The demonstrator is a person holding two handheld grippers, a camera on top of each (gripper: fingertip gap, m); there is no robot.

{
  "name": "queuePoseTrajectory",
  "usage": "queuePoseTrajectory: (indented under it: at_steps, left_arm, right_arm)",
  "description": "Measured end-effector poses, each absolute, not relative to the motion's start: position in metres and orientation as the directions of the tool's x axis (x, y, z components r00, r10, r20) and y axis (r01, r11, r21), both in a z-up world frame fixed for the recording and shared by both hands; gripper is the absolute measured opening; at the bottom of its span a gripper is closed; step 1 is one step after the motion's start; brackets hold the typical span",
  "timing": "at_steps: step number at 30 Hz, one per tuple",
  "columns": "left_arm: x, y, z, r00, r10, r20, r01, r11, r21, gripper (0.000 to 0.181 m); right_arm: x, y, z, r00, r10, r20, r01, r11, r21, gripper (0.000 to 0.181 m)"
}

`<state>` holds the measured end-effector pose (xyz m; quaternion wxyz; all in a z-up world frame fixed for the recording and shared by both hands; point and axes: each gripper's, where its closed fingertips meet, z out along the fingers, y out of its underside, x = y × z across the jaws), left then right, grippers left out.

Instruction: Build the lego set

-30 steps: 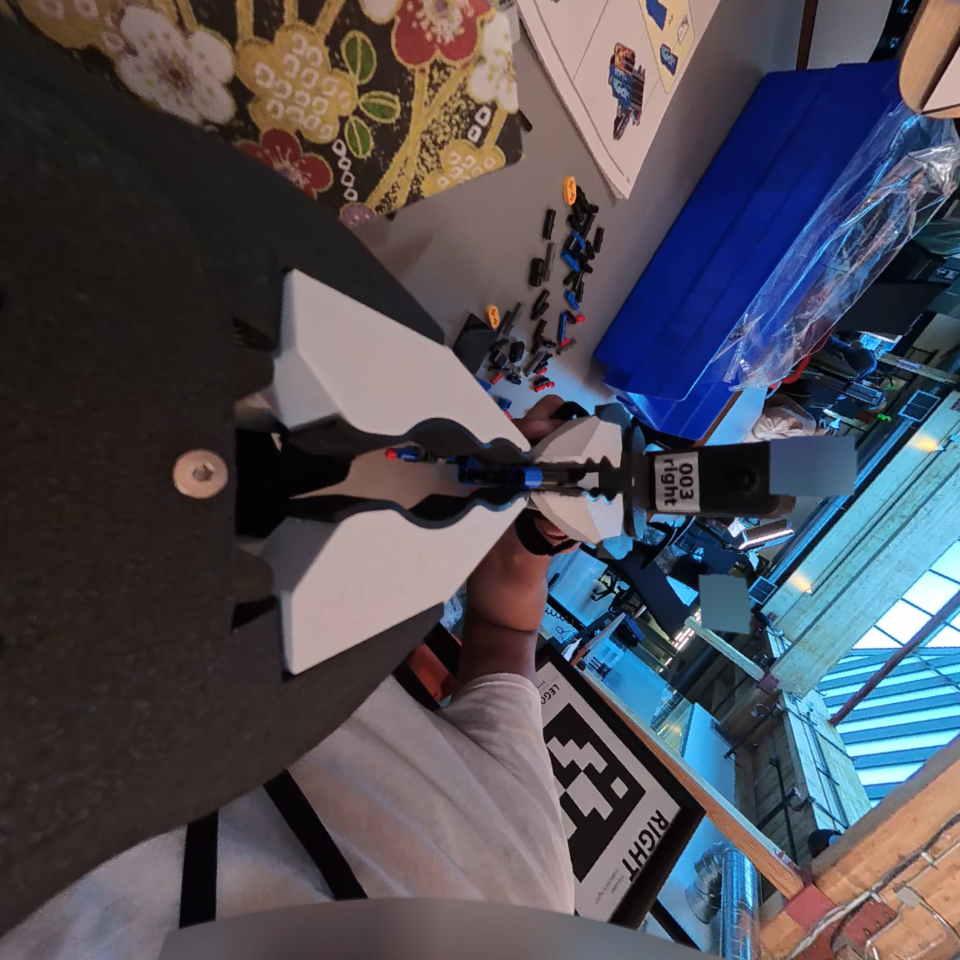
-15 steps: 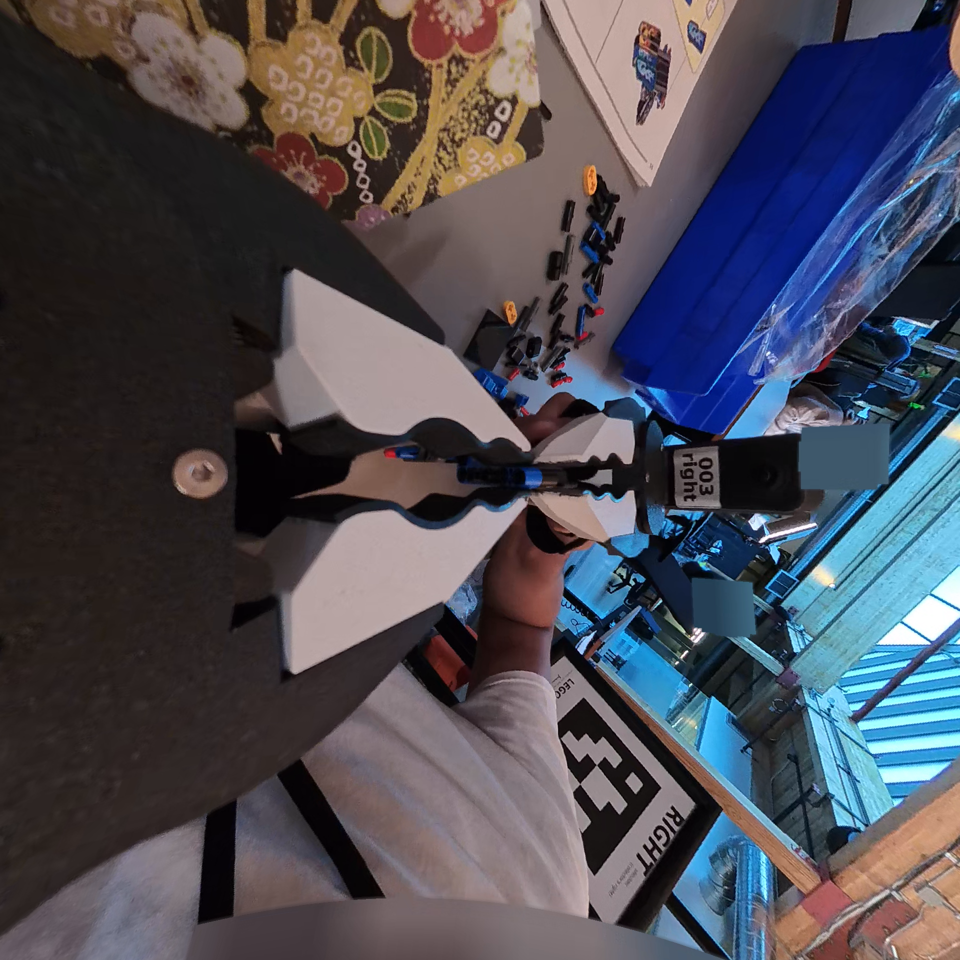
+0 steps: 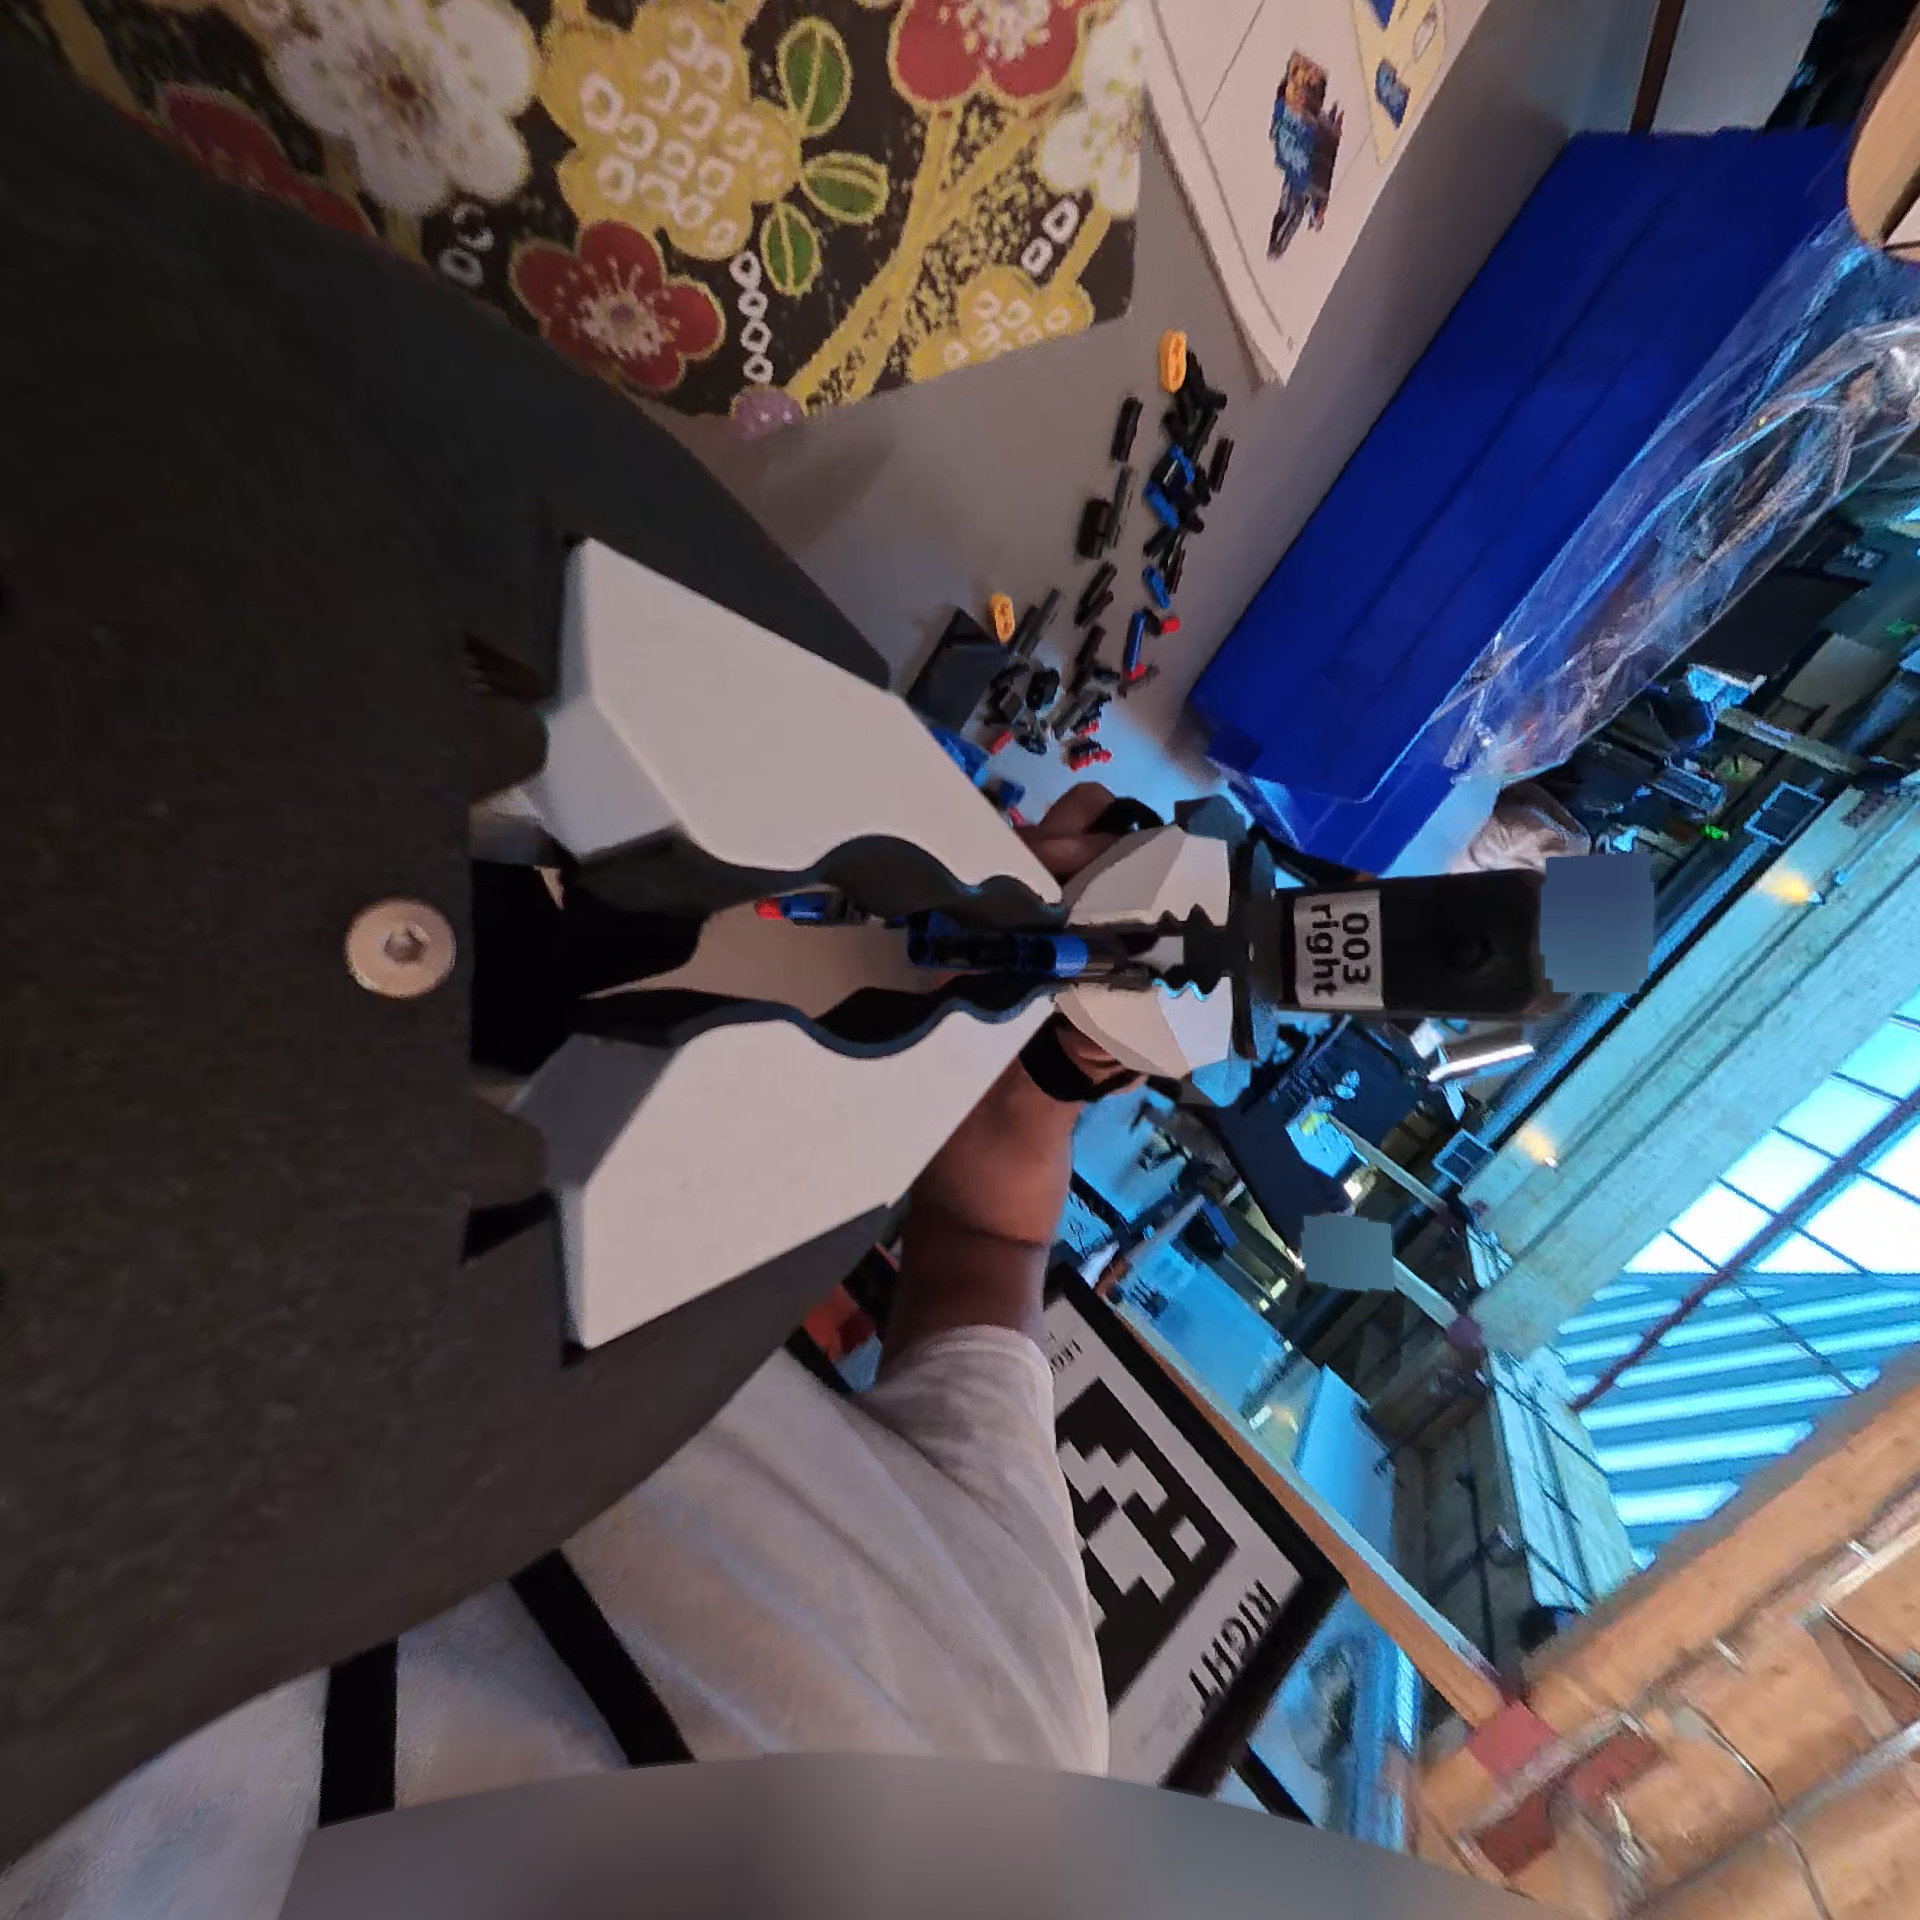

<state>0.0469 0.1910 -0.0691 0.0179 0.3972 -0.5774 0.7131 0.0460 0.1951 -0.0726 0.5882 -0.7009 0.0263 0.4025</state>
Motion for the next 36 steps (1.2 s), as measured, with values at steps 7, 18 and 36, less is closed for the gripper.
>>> queuePoseTrajectory:
  at_steps: [7,18,36]
  left_arm:
    - [0.044,0.188,-0.071,-0.709,-0.490,0.507,-0.442,-0.251,-0.861,0.005]
    - [0.045,0.188,-0.067,-0.697,-0.445,0.562,-0.468,-0.311,-0.827,0.005]
    - [0.039,0.178,-0.072,-0.727,-0.413,0.549,-0.483,-0.261,-0.836,0.005]
  right_arm:
    - [0.043,0.193,-0.075,0.695,0.441,-0.568,-0.471,-0.317,-0.823,0.006]
    - [0.042,0.194,-0.073,0.695,0.447,-0.563,-0.470,-0.310,-0.827,0.006]
    - [0.040,0.184,-0.070,0.717,0.486,-0.499,-0.373,-0.338,-0.864,0.006]
